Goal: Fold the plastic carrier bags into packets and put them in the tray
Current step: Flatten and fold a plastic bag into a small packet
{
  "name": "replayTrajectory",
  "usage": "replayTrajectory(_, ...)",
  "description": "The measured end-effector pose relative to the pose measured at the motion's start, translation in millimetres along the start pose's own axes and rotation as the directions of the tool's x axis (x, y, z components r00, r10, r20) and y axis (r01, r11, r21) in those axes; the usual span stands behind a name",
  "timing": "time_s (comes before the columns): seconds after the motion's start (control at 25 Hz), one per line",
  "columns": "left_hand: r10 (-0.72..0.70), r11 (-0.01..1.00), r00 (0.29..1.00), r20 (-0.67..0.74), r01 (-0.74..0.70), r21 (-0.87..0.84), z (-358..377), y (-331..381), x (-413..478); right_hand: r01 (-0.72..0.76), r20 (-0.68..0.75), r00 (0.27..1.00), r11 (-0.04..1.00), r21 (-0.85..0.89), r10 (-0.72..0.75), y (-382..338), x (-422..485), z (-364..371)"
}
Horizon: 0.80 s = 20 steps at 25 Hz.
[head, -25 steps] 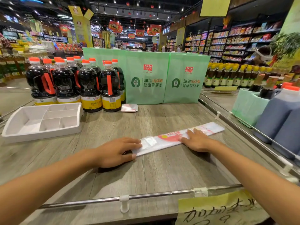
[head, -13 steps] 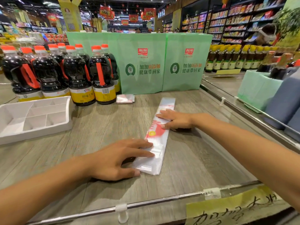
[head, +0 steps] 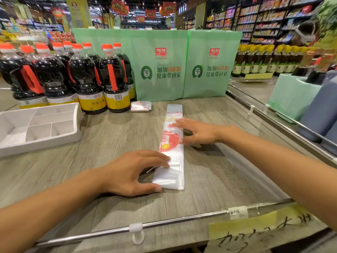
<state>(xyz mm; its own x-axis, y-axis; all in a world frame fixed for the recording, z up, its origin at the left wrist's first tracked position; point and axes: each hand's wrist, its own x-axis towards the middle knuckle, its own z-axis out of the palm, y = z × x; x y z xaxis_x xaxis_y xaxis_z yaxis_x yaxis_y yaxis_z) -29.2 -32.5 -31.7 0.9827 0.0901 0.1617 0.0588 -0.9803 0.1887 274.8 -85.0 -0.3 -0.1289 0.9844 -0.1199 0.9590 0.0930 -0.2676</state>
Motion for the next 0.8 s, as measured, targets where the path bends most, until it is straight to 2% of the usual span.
replayTrajectory(0.28, -0.077, 0.997, 0.996, 0.044, 0.076, 0.024, -5, 13, -3, 0.059, 0.113, 0.992, 0.998, -0.018, -0.057, -50, -112, 33)
replayTrajectory(0.64, -0.151, 0.985, 0.984, 0.096, 0.159, -0.074, -9, 16, -7, 0.038, -0.035, 0.999, 0.995, -0.09, -0.041, -75, -119, 45)
replayTrajectory(0.8, -0.172, 0.965, 0.982, 0.073, 0.183, -0.187, -5, 5, -7, 0.034, -0.085, 0.995, 0.983, -0.18, -0.05, -74, -114, 46)
